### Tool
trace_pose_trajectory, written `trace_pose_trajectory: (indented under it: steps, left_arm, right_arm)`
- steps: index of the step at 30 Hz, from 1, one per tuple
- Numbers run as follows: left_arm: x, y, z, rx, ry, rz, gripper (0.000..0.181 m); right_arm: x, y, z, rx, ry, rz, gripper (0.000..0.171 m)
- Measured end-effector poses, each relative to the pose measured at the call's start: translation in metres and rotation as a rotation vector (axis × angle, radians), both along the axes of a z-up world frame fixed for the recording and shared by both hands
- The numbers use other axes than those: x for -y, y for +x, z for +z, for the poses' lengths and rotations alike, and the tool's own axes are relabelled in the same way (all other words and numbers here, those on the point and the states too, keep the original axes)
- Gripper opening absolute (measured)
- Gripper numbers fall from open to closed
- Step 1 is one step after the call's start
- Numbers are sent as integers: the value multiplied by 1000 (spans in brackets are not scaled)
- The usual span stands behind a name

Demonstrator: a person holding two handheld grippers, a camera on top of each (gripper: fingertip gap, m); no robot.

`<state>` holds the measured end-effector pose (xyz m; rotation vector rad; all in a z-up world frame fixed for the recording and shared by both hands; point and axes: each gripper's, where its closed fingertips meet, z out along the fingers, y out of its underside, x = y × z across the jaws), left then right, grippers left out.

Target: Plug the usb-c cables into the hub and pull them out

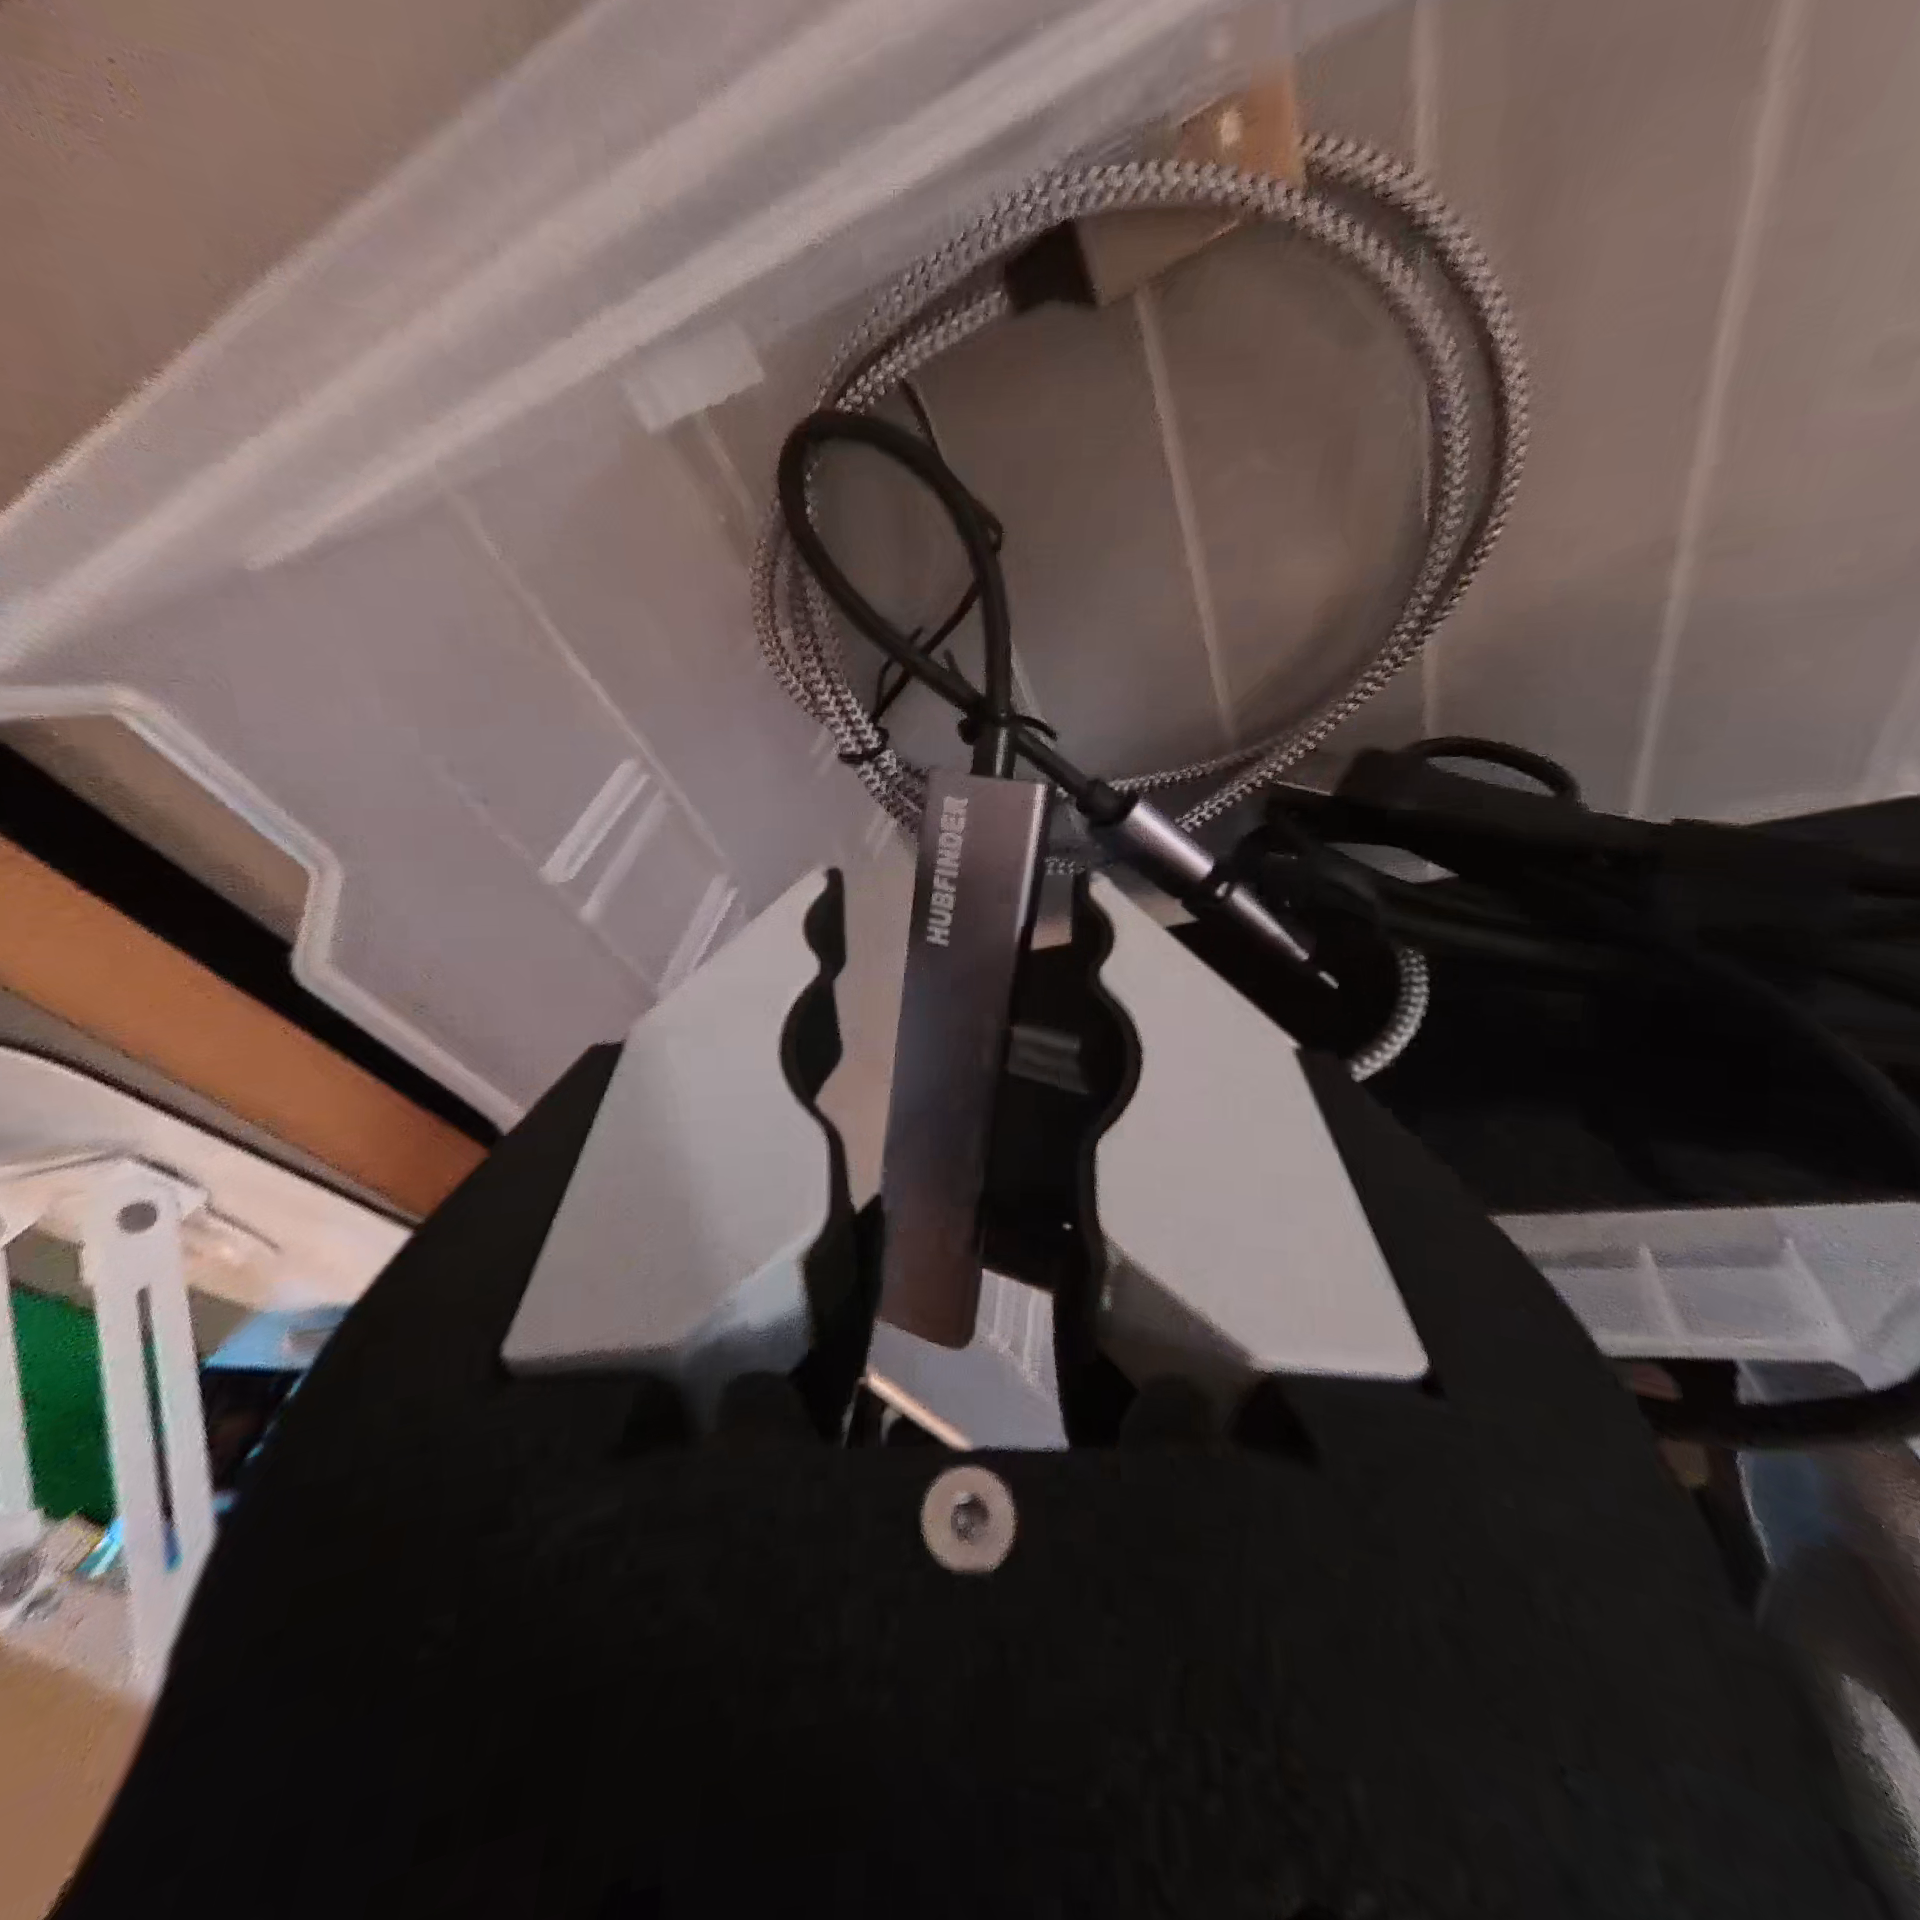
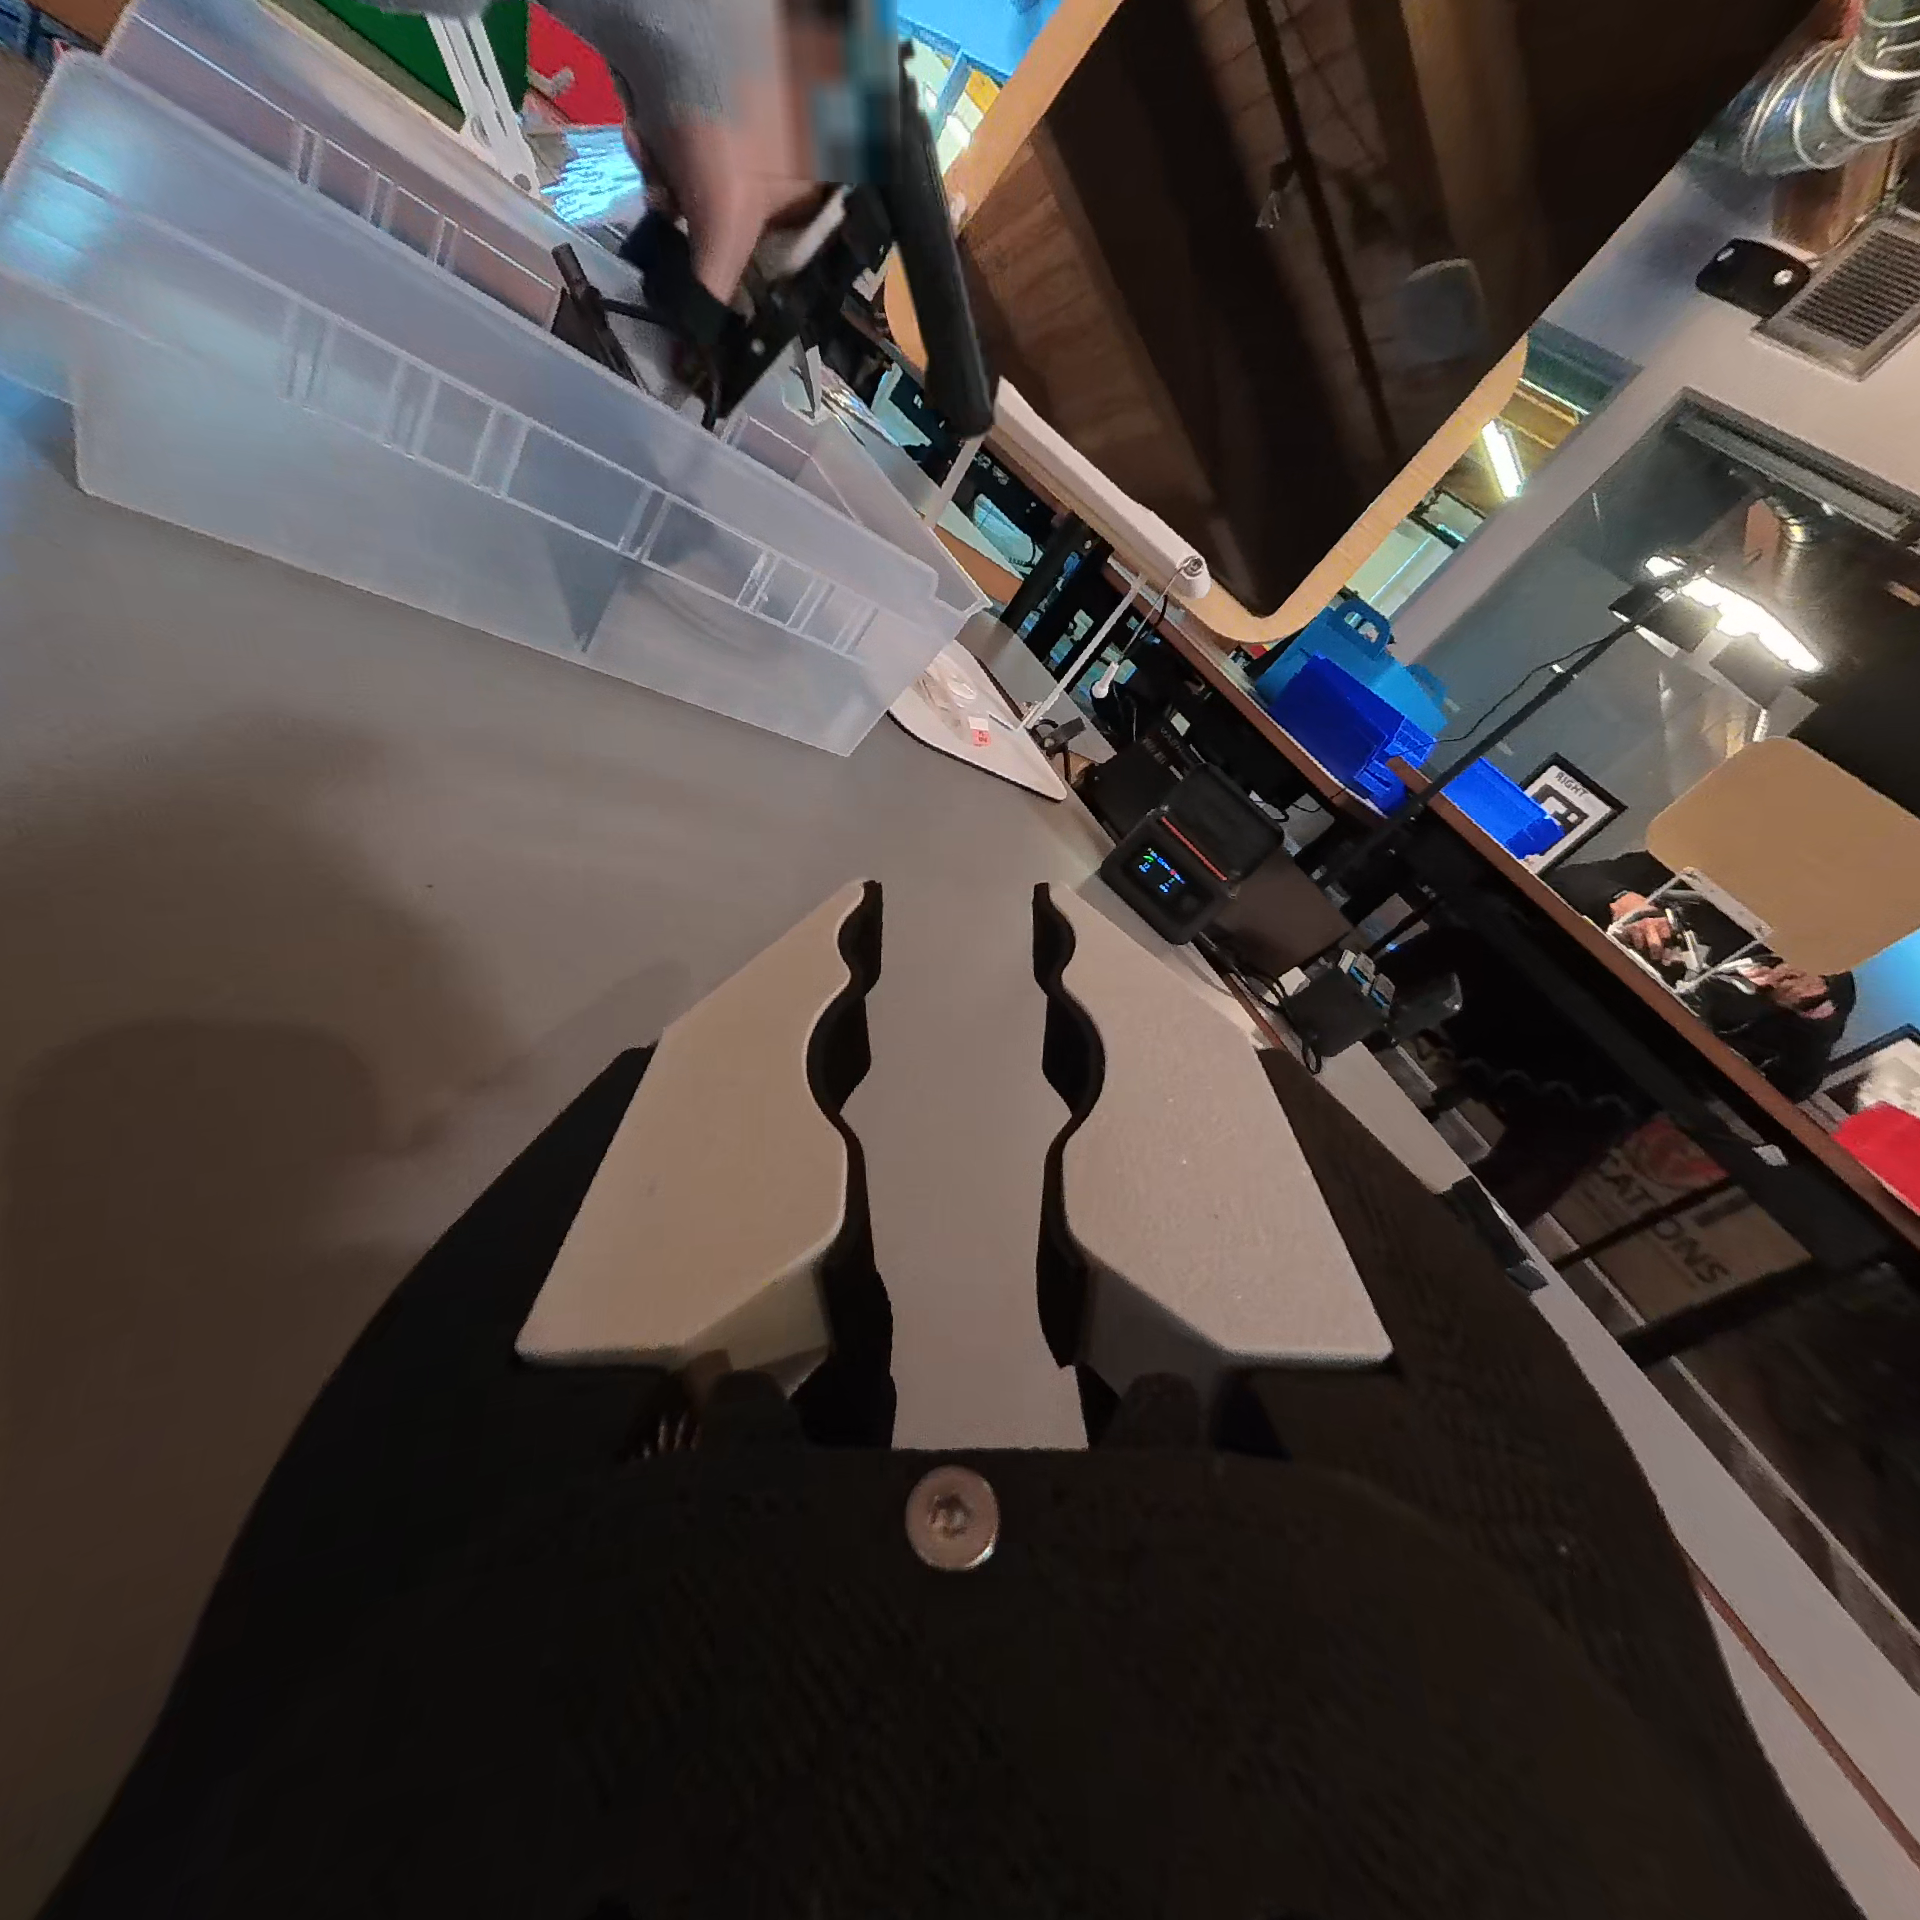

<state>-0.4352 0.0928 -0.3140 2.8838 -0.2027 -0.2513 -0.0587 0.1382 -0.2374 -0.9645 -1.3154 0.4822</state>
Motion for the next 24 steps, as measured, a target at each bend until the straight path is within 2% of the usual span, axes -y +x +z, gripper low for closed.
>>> trace_pose_trajectory:
  steps: [1, 2, 6, 9, 12, 17, 24]
  left_arm:
    - [0, 0, 1, -15, -14, -23, 27]
    - [-1, 2, 1, -20, -18, -62, 21]
    - [-1, -3, 5, -119, -40, -182, 19]
    - [-1, -6, 28, -223, 3, -182, 19]
    - [-6, -11, 82, -431, 112, -211, 19]
    - [-21, 16, 188, -586, 362, -289, 19]
    - [-56, 68, 347, -673, 723, -367, 19]
  right_arm:
    - [0, -1, 0, 0, 1, 2, 28]
    - [0, -3, 0, 1, 3, 2, 28]
    - [0, -7, 1, 0, 23, 8, 28]
    - [0, -9, 3, 2, 38, 10, 28]
    - [-1, -9, 5, -2, 44, 11, 28]
    - [-4, -6, 16, -44, 23, -7, 28]
    - [-13, 4, 24, -83, 4, -68, 27]
